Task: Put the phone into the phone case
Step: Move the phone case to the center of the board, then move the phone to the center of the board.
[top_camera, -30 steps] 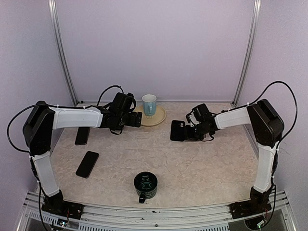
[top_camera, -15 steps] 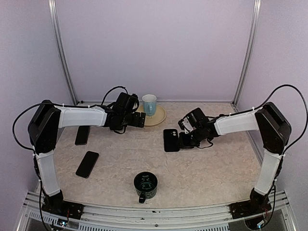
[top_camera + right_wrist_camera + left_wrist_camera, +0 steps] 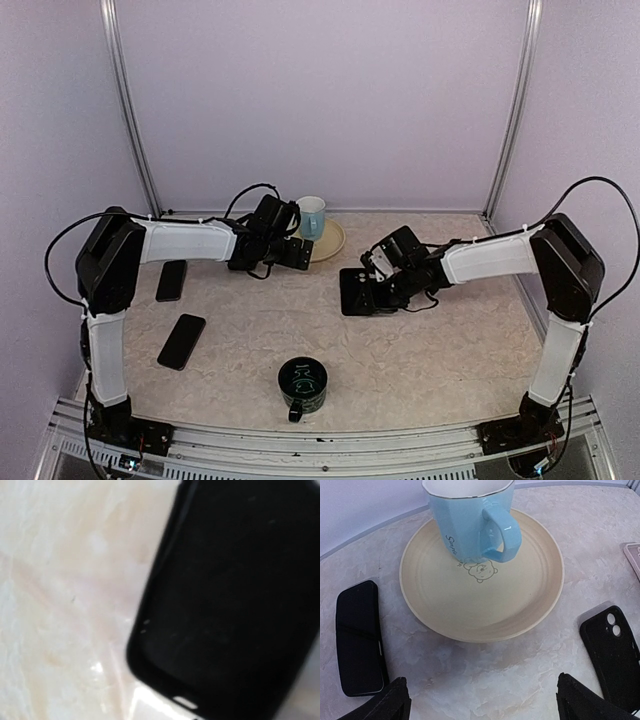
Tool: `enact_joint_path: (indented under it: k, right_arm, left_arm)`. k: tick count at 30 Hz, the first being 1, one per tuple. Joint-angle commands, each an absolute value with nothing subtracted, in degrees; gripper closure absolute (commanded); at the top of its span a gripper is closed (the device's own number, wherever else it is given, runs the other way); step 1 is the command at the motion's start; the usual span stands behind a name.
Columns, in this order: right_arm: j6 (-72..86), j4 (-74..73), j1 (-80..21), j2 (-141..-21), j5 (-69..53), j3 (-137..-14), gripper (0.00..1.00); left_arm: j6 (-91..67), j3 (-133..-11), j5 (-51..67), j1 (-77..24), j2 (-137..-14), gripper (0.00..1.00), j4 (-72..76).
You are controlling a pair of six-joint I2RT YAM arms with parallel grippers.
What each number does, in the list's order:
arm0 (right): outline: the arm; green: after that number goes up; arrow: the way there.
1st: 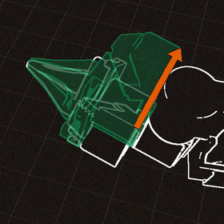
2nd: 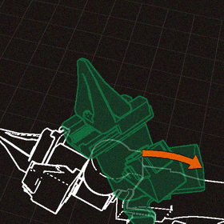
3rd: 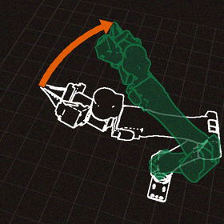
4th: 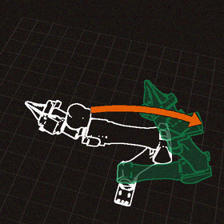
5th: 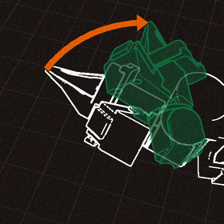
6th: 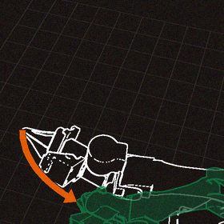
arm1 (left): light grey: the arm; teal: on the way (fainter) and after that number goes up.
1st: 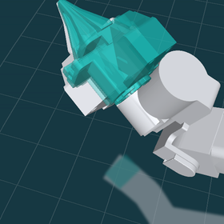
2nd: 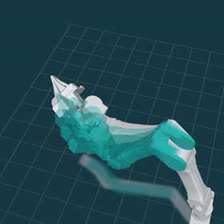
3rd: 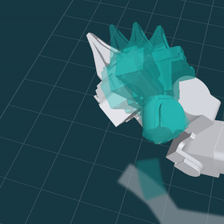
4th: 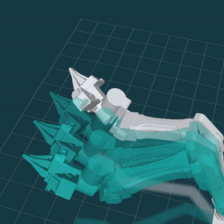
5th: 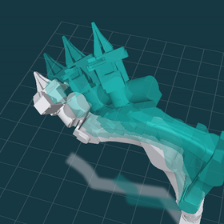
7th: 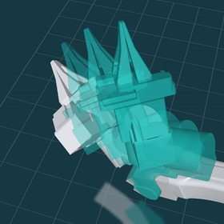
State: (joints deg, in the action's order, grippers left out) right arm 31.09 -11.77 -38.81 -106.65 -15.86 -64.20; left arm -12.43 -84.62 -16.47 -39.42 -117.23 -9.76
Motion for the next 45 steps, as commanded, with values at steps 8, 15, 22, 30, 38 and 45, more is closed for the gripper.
enact_joint_path:
  k: [8,15,22,30,38,45]
  right_arm:
    - [28.03,-12.89,-32.56,-104.81,-12.69,-64.02,0.81]
    - [15.23,-16.97,-30.32,-110.39,-10.01,-74.07,0.58]
    - [-1.16,-25.33,-30.32,-120.34,-14.82,-91.73,0.42]
    - [-12.23,-32.62,-30.32,-129.43,-15.23,-105.38,0.44]
    - [-17.89,-36.15,-30.32,-132.89,-16.3,-107.09,0.46]
    - [-20.05,-37.55,-30.26,-133.49,-18.72,-106.79,0.49]
  left_arm:
    - [-7.76,-91.62,-16.3,-42.06,-124.4,0.01,-14.81]
    - [-8.24,-91.27,-16.34,-42.45,-124.84,0.01,-14.54]
    - [-10.77,-86.23,-17.0,-42.2,-120.31,0.01,-12.47]
    - [-12.97,-79.4,-16.77,-41.79,-112.19,0.01,-11.68]
    - [-17.64,-71.36,-16.59,-40.71,-103.03,0.01,-14.96]
    - [-23.25,-68.11,-17.88,-40.36,-98.62,0.01,-23.89]
